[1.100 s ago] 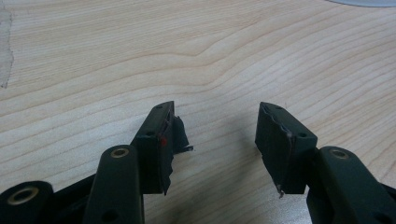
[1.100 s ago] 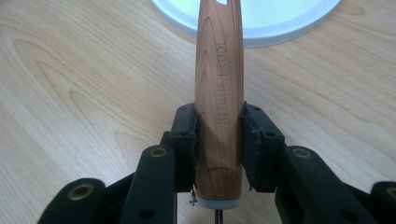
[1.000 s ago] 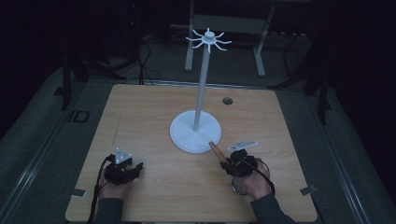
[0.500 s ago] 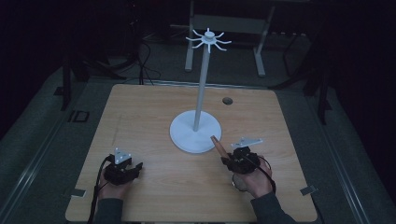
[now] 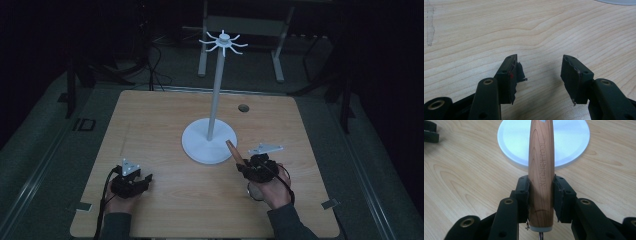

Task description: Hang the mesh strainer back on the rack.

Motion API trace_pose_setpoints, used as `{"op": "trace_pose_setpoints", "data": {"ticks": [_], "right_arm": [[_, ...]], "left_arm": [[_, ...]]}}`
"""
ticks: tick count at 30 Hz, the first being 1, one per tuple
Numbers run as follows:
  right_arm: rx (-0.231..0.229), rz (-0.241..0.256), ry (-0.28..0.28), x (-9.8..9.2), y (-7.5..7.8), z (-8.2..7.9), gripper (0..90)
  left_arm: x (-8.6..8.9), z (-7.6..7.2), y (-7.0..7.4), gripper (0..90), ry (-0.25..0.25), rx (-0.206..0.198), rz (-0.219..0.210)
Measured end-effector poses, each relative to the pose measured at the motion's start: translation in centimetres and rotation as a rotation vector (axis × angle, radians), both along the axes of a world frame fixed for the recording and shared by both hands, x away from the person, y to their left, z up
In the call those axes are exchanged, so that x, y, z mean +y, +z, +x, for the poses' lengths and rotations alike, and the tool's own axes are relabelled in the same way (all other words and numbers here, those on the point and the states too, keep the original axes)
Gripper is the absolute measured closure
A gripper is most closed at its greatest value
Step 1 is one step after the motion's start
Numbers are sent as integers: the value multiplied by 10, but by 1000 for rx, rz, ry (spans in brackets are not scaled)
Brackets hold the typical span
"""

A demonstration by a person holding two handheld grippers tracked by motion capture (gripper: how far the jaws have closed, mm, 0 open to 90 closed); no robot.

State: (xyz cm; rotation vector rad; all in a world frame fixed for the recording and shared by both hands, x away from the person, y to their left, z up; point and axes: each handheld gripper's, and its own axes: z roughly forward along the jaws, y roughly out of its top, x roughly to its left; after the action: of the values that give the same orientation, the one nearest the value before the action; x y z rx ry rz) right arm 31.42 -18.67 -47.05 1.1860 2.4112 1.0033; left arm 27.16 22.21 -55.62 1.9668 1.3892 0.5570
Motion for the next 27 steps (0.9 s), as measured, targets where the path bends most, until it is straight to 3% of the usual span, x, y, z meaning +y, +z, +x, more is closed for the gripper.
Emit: {"op": "trace_pose_setpoints", "data": {"ticks": [27], "right_arm": [[-46, 49, -22, -6, 16, 5, 678]], "left_arm": [[-1, 0, 0, 479, 3, -3, 2]]}}
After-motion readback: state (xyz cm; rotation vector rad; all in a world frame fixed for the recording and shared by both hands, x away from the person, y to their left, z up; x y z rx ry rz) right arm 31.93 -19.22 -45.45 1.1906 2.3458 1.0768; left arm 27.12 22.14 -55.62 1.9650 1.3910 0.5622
